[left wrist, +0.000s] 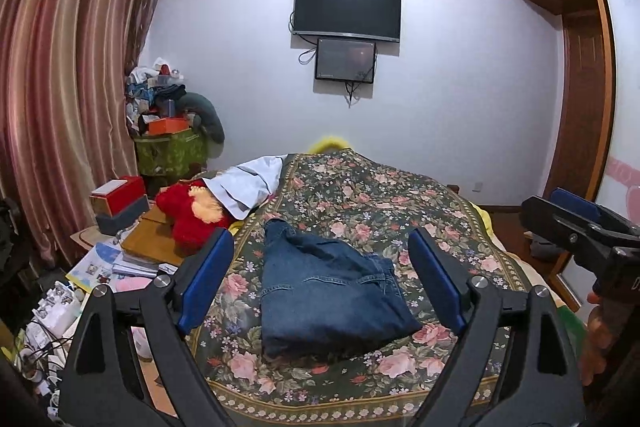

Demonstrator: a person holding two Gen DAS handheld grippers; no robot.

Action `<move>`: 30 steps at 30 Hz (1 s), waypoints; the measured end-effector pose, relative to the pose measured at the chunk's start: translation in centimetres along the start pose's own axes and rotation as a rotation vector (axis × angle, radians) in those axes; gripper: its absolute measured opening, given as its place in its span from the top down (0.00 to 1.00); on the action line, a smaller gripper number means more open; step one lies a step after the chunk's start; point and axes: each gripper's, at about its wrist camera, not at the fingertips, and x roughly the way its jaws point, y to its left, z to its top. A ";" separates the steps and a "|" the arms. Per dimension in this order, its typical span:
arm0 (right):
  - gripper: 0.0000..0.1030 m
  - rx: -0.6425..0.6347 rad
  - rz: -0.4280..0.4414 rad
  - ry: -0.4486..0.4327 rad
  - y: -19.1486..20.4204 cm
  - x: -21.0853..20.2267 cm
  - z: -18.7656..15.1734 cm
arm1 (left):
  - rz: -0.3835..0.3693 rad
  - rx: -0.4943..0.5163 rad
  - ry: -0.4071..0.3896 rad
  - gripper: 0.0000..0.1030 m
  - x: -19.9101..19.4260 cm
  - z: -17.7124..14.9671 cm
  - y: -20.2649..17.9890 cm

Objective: Fold large clothes

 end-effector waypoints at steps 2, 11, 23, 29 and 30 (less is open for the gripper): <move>0.02 0.000 -0.005 -0.002 -0.1 0.1 0.0 | -0.001 -0.003 -0.003 0.14 -0.3 0.0 -0.1; 0.02 -0.004 -0.010 -0.005 -0.1 -0.1 0.2 | -0.010 -0.019 -0.003 0.13 -0.1 0.2 0.4; 0.02 -0.008 -0.007 -0.006 -0.4 0.0 0.5 | -0.020 -0.024 -0.006 0.13 -0.2 0.2 0.5; 0.02 -0.011 -0.005 -0.009 -0.5 -0.2 0.5 | -0.024 -0.023 -0.008 0.12 0.0 0.4 0.6; 0.02 -0.010 -0.006 -0.010 -0.5 -0.3 0.6 | -0.026 -0.024 -0.008 0.12 0.0 0.4 0.6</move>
